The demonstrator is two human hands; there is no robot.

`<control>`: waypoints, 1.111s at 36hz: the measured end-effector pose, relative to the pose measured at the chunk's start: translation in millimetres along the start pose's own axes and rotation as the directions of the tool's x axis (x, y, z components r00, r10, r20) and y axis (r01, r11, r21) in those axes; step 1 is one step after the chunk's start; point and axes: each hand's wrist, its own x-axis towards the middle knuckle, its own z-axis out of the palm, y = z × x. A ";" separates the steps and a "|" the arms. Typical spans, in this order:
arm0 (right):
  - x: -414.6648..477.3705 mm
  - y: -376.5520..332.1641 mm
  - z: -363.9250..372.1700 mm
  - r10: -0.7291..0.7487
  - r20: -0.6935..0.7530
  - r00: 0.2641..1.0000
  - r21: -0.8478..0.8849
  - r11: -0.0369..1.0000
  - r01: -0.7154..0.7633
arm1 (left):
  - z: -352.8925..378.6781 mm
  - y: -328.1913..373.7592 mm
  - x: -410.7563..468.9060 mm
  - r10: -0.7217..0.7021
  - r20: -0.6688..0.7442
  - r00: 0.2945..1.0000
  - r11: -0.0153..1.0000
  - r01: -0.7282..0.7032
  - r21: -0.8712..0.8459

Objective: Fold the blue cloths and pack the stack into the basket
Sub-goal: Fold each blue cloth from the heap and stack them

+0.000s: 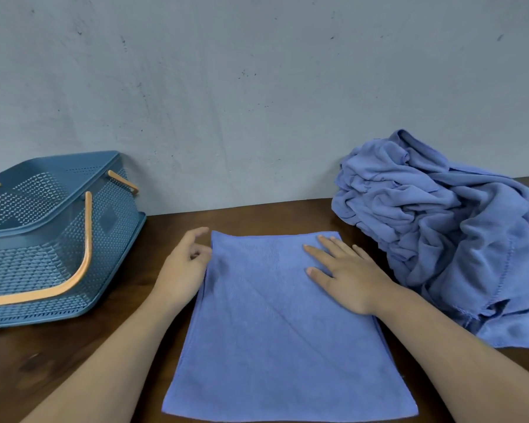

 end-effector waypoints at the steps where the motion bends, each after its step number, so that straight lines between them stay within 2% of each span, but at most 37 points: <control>1: 0.1 0.3 -0.1 0.000 0.000 1.000 0.000 1.000 0.000 | -2.1 2.8 -5.2 -0.010 0.008 1.000 1.000 0.011 -0.015; 7: -1.1 -1.3 -1.6 0.004 0.007 1.000 0.015 1.000 -0.004 | -10.0 8.6 -33.0 -0.039 0.160 0.986 0.999 0.039 0.006; 13: -2.9 -1.5 -3.7 0.002 0.013 1.000 0.020 1.000 -0.002 | -19.3 -11.2 -37.0 -0.024 0.029 0.999 0.975 0.018 0.219; 16: -3.3 -1.1 -3.9 -0.002 0.018 1.000 0.018 1.000 0.001 | -21.2 -8.7 -36.9 -0.015 0.067 0.998 0.960 -0.004 0.279; 23: -2.2 -1.3 -3.1 -0.004 0.025 1.000 0.014 1.000 0.004 | -16.5 10.1 0.0 -0.065 0.128 0.990 0.996 0.056 0.071; 28: -1.1 0.0 -2.3 -0.004 0.018 1.000 0.012 1.000 0.004 | -4.8 10.9 28.8 -0.043 0.134 0.990 0.996 0.032 0.079; 35: 1.1 0.3 0.5 0.003 0.008 1.000 0.011 1.000 -0.003 | 9.1 -13.7 41.4 0.161 0.019 0.987 0.943 -0.160 0.292; 38: 0.9 -0.2 0.8 0.010 0.012 1.000 0.008 1.000 -0.010 | 15.4 -14.3 40.2 0.134 0.078 0.988 0.831 -0.155 0.534; 40: 0.3 -0.5 0.3 0.012 0.013 1.000 0.007 1.000 -0.012 | 18.1 -11.5 37.5 0.103 0.092 0.990 0.784 -0.138 0.605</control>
